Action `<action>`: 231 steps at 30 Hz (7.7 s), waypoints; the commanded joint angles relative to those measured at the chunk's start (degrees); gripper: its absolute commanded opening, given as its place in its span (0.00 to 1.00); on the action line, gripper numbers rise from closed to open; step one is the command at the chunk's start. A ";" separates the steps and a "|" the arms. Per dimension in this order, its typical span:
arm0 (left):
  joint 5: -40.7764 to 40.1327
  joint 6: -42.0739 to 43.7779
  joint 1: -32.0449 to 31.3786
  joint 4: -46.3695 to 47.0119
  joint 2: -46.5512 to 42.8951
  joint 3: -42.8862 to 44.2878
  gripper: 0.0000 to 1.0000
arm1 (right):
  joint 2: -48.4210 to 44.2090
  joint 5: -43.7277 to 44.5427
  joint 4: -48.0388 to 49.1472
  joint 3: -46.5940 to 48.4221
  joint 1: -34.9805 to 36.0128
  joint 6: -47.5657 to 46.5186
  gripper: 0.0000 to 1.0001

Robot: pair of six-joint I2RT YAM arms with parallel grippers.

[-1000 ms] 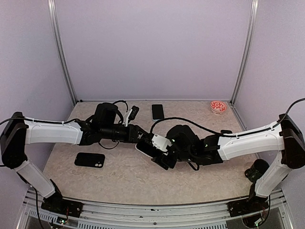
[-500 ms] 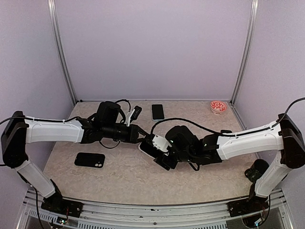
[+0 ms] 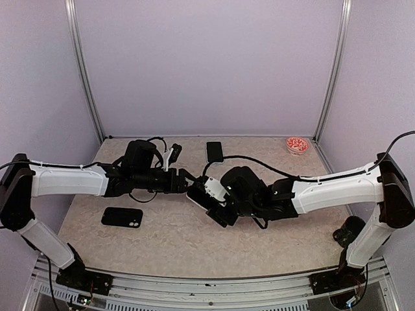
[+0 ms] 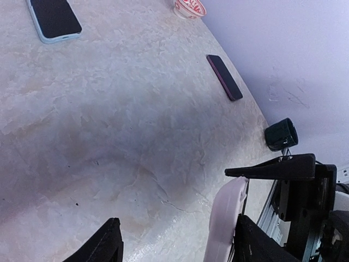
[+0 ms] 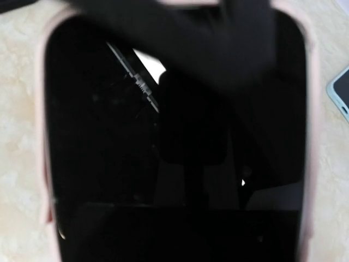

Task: Put the phone into the phone case
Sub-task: Press the corner of the phone case at the top right corner of the phone case, then place the phone with the phone case at the center of the board, then move the phone with the phone case to the center of the board, then pick up the phone case from the center of the board.

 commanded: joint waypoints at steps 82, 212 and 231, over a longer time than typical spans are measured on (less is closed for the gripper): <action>-8.47 -5.29 11.00 3.79 -19.56 -16.18 0.71 | 44.35 -1.36 -11.83 44.12 -21.29 44.71 0.79; -6.80 -7.24 11.26 8.10 -20.60 -20.65 0.71 | 37.74 8.15 -14.86 34.62 -14.59 47.60 0.94; -9.18 -6.93 11.69 3.72 -23.13 -19.88 0.86 | 3.33 -2.95 -5.49 4.90 -16.42 22.68 0.99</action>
